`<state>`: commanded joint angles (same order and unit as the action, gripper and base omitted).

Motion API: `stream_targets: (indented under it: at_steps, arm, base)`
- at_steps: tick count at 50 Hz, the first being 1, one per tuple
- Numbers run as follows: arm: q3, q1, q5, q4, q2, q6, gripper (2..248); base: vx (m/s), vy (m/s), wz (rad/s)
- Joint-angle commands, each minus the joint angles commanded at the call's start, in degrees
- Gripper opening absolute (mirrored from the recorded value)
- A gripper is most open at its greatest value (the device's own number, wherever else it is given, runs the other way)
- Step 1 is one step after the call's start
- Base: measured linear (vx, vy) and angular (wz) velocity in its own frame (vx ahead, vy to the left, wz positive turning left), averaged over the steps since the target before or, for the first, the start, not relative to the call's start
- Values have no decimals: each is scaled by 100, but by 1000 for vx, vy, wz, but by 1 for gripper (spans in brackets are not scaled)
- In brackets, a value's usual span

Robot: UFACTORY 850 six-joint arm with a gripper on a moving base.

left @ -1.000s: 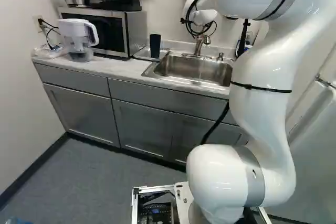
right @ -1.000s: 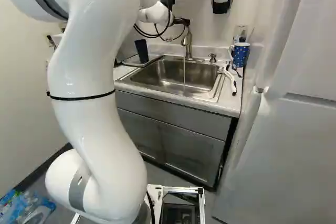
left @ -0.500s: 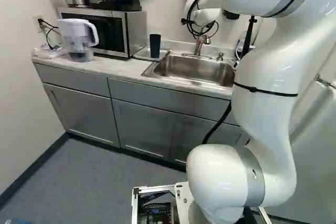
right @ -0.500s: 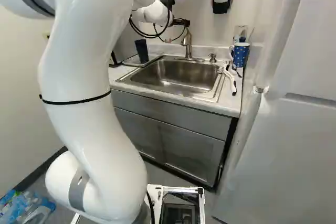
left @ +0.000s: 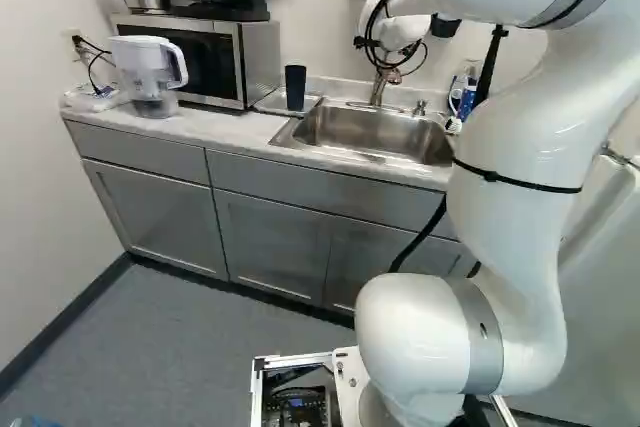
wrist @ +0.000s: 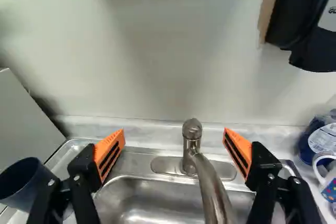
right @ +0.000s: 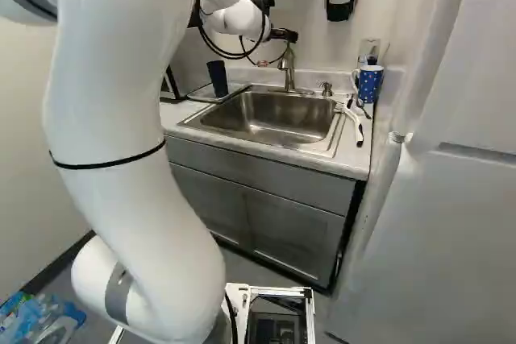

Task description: Rinse the cup and place it in the tray

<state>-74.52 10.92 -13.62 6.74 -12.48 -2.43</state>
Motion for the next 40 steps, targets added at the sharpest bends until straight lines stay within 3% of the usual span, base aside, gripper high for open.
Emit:
stream_targets:
  at_steps: [12,40]
  arm:
    - [278,130,373,-1,253,0,247]
    - [1055,394,2015,-422,985,0,247]
  base:
    - [0,0,0]
    - [0,0,0]
